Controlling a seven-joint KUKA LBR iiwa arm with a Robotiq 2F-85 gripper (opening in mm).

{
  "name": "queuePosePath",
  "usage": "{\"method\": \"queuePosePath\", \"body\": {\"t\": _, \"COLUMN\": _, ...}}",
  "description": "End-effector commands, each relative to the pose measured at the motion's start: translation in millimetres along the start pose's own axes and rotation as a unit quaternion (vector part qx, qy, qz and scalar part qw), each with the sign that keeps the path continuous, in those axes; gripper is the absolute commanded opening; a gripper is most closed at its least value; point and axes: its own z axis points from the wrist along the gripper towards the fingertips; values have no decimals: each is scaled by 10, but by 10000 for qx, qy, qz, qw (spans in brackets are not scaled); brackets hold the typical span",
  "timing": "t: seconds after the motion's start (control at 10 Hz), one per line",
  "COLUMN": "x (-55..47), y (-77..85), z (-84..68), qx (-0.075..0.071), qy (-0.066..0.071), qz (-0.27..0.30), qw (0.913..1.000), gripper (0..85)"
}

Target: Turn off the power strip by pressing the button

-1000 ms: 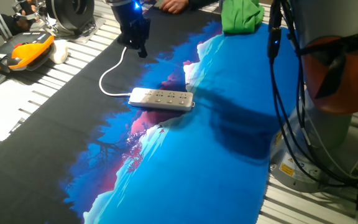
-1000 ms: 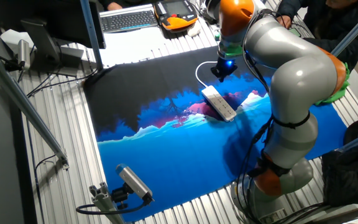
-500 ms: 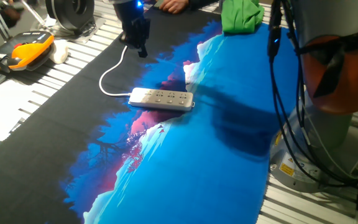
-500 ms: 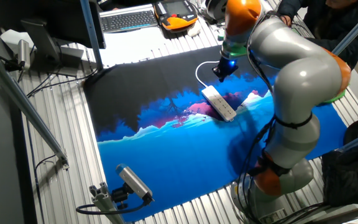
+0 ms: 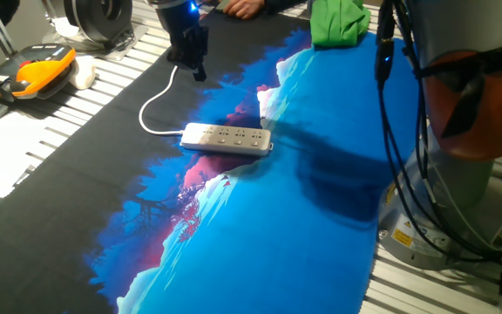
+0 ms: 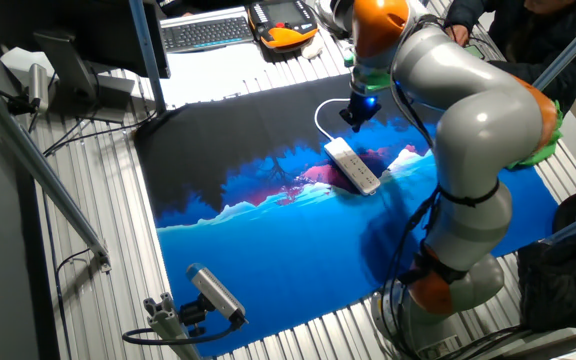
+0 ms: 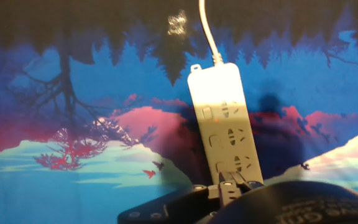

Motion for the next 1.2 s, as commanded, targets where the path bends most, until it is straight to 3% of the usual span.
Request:
{"method": "queuePosePath", "body": {"t": 0.0, "x": -1, "y": 1, "z": 3, "qx": -50, "qy": 118, "qz": 102, "qw": 9999, "gripper": 0}}
{"method": "queuePosePath", "body": {"t": 0.1, "x": -1, "y": 1, "z": 3, "qx": -51, "qy": 172, "qz": 203, "qw": 9996, "gripper": 0}}
{"method": "queuePosePath", "body": {"t": 0.2, "x": -11, "y": 7, "z": 16, "qx": 89, "qy": 156, "qz": 230, "qw": 9996, "gripper": 0}}
{"method": "queuePosePath", "body": {"t": 0.3, "x": -62, "y": 31, "z": 66, "qx": 186, "qy": 139, "qz": 251, "qw": 9994, "gripper": 170}}
{"method": "queuePosePath", "body": {"t": 0.4, "x": -131, "y": 65, "z": 127, "qx": 185, "qy": 102, "qz": 213, "qw": 9996, "gripper": 340}}
{"method": "queuePosePath", "body": {"t": 0.6, "x": -307, "y": 214, "z": 320, "qx": 295, "qy": 23, "qz": 6, "qw": 9996, "gripper": 340}}
{"method": "queuePosePath", "body": {"t": 0.7, "x": -388, "y": 271, "z": 463, "qx": 371, "qy": -31, "qz": -199, "qw": 9991, "gripper": 510}}
{"method": "queuePosePath", "body": {"t": 0.9, "x": -506, "y": 306, "z": 840, "qx": 377, "qy": -212, "qz": -339, "qw": 9985, "gripper": 510}}
{"method": "queuePosePath", "body": {"t": 1.1, "x": -509, "y": 288, "z": 1145, "qx": 376, "qy": -303, "qz": -356, "qw": 9982, "gripper": 510}}
